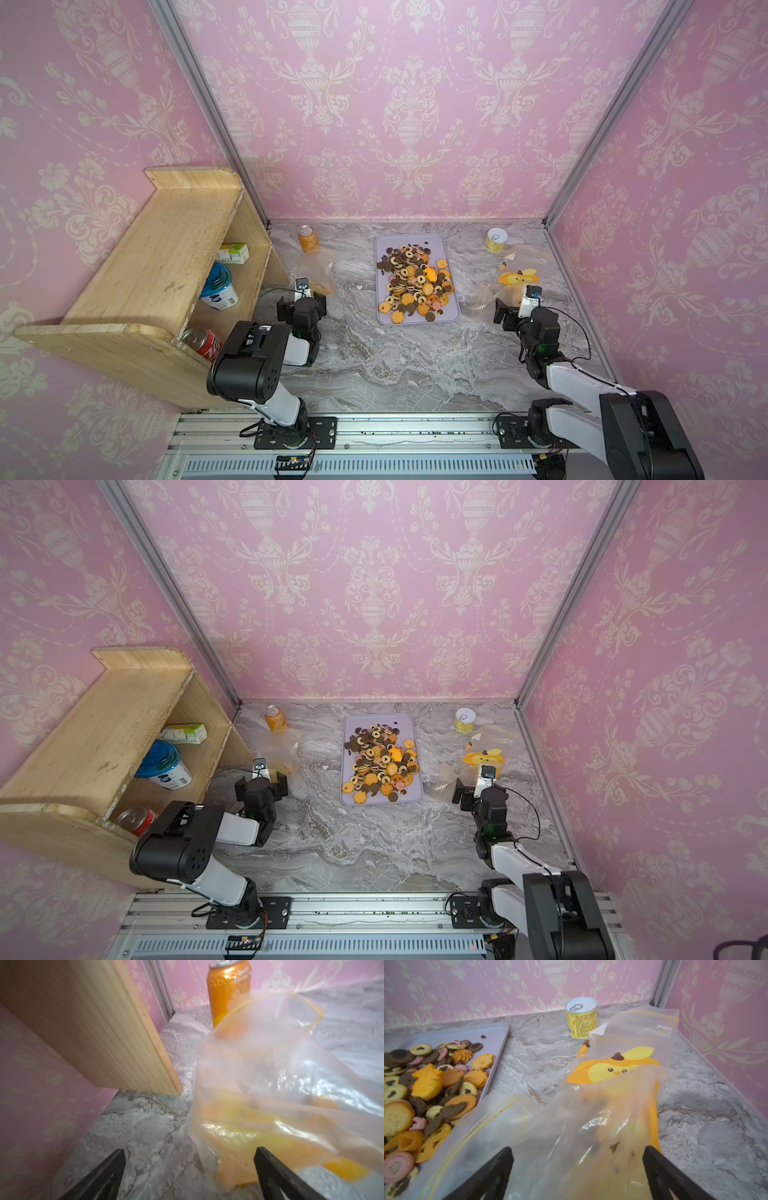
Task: Pour cookies out of the ziploc bag
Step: Reset both arms
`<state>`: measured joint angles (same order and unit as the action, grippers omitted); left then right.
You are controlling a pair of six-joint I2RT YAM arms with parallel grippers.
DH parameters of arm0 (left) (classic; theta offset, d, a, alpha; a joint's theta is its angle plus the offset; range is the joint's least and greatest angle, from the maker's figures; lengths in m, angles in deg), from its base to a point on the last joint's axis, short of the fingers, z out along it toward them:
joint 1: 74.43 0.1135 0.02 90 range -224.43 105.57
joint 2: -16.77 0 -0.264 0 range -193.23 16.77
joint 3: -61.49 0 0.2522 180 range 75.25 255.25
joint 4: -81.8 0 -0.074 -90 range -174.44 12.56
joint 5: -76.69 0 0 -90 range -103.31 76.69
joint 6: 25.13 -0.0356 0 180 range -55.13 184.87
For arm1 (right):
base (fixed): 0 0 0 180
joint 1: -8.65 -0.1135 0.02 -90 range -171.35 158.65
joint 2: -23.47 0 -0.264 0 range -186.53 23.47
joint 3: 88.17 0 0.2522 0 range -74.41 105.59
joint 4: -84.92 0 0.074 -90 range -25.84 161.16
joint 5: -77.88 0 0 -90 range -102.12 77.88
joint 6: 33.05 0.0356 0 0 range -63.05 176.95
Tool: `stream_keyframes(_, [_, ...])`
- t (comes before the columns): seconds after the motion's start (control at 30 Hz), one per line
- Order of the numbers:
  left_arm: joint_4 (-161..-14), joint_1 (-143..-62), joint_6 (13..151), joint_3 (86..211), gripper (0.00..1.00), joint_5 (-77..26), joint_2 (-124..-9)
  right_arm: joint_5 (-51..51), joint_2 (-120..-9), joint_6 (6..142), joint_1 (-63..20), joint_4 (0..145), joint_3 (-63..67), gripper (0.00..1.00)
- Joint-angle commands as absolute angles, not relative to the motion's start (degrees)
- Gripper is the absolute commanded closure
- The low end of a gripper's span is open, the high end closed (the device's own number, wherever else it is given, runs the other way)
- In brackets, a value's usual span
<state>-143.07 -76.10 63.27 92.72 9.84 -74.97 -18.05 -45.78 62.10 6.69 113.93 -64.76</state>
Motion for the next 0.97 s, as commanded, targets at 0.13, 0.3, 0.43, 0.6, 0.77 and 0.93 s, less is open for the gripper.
stream_keyframes(0.13, [-142.65, -73.07, 66.87, 95.64, 0.01, -6.08, -76.87, -19.64, -62.5, 56.41, 3.74, 127.48, -57.17, 0.0])
stream_keyframes(0.3, [-142.87, -73.18, 66.63, 95.47, 0.01, -5.1, -77.0, -17.22, -62.7, 59.8, 7.06, 118.47, -52.2, 0.0])
stream_keyframes(0.43, [-142.42, -73.11, 65.62, 95.56, 0.01, -8.43, -76.9, -17.21, -62.48, 59.78, 7.14, 117.77, -52.08, 0.0])
stream_keyframes(0.6, [-142.07, -73.11, 65.14, 95.58, 0.01, -10.33, -76.74, -17.22, -62.38, 59.82, 7.1, 117.42, -51.99, 0.0])
stream_keyframes(0.77, [-141.55, -73.03, 65.43, 95.96, 0.01, -10.5, -76.83, -17.21, -62.4, 59.84, 7.11, 117.48, -52.0, 0.0])
stream_keyframes(0.93, [-141.85, -72.91, 65.22, 95.8, 0.01, -10.33, -76.77, -17.12, -62.4, 59.79, 7.1, 117.48, -52.08, 0.0])
